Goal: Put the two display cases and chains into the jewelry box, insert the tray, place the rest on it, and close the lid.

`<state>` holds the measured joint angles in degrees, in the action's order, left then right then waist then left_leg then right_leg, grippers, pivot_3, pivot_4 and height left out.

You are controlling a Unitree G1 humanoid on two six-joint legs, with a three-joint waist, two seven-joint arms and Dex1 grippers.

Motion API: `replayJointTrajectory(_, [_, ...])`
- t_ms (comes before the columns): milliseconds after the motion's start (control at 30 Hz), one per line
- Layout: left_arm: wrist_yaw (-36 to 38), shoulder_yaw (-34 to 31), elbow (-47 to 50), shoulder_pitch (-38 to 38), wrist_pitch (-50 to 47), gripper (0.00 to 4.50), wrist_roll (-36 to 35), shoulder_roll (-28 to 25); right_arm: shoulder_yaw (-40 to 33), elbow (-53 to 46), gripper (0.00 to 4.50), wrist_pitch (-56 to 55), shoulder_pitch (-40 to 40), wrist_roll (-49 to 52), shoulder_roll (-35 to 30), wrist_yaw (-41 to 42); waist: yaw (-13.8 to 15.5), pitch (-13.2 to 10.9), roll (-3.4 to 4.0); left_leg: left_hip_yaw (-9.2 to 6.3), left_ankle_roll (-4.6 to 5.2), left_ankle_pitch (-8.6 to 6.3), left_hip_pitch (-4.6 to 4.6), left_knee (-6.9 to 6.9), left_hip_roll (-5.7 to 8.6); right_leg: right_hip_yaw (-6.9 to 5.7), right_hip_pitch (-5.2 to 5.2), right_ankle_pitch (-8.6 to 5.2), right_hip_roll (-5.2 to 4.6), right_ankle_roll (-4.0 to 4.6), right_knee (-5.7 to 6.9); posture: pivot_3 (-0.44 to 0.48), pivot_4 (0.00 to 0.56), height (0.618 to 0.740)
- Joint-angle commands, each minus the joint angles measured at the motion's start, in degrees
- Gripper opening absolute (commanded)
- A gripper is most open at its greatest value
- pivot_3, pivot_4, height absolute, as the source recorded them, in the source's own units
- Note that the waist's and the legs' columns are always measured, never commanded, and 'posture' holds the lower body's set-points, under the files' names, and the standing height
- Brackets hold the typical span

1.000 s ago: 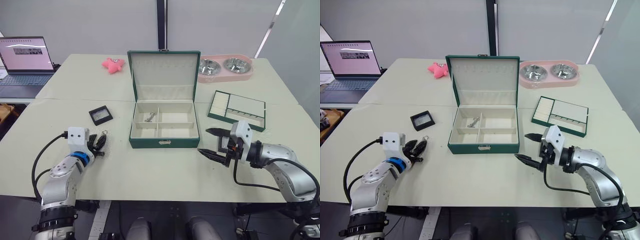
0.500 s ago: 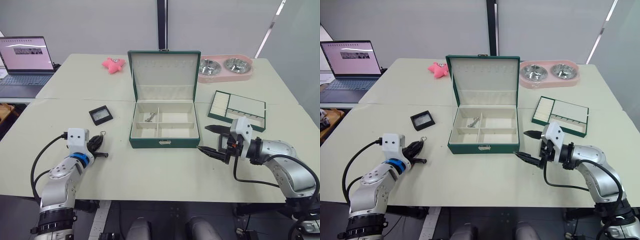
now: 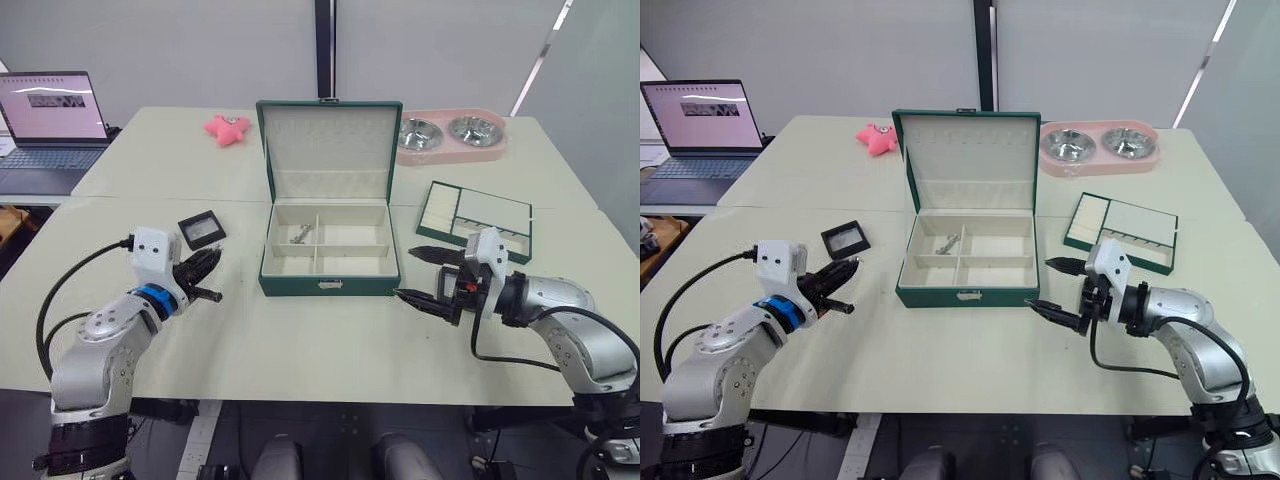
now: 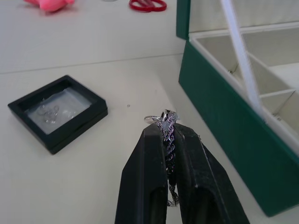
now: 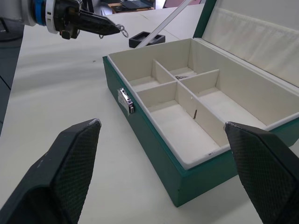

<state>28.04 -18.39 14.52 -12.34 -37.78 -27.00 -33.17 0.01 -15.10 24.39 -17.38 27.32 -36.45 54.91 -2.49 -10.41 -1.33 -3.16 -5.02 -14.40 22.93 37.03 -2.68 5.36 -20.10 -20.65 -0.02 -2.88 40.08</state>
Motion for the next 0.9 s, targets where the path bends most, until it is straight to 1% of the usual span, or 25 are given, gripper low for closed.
replayJointTrajectory(33, [0.9, -0.4, 5.7, -3.3, -3.3, 0.01, -4.0, -1.6, -1.7, -2.0, 4.5, -0.2, -1.3, 1.0, -0.4, -0.4, 0.0, 0.0, 0.0, 0.0, 0.0, 0.0, 0.0, 0.0, 0.0, 0.0, 0.0, 0.0, 0.0, 0.0, 0.0, 0.0, 0.15, 0.74])
replayJointTrajectory(267, [0.6, 3.3, 7.8, -7.7, -6.8, 0.01, -5.7, -1.4, -2.3, -2.7, 4.5, -0.1, -1.2, 1.0, -0.5, -1.4, 0.0, 0.0, 0.0, 0.02, 0.0, 0.0, 0.0, 0.0, 0.0, 0.02, 0.0, 0.0, 0.01, 0.0, -0.02, 0.0, 0.15, 0.74])
replayJointTrajectory(567, [1.9, 10.5, 4.5, -12.5, -4.8, 0.01, -3.1, 0.4, -3.2, -5.1, 4.5, 0.9, 0.0, 1.5, -0.8, -3.7, 0.1, 0.0, 0.0, 0.03, 0.0, 0.0, 0.01, 0.0, 0.01, 0.03, 0.0, 0.0, 0.02, 0.0, -0.04, 0.0, 0.15, 0.74])
replayJointTrajectory(733, [2.4, 12.3, 2.8, -13.5, -3.6, 0.01, -2.1, 1.1, -3.7, -6.2, 4.5, 1.4, 0.8, 1.7, -0.9, -4.7, 0.1, 0.0, 0.0, 0.03, 0.0, 0.0, 0.02, 0.0, 0.01, 0.05, -0.02, 0.0, 0.03, 0.0, -0.04, 0.0, 0.15, 0.74])
replayJointTrajectory(900, [3.7, 14.2, 1.4, -12.8, -2.1, 0.01, -0.2, 0.9, -3.9, -7.3, 4.5, 2.0, 1.7, 2.0, -1.0, -5.4, 0.2, 0.0, -0.01, 0.03, 0.0, 0.0, 0.02, 0.0, 0.02, 0.05, -0.01, 0.0, 0.03, 0.0, -0.05, 0.0, 0.15, 0.74])
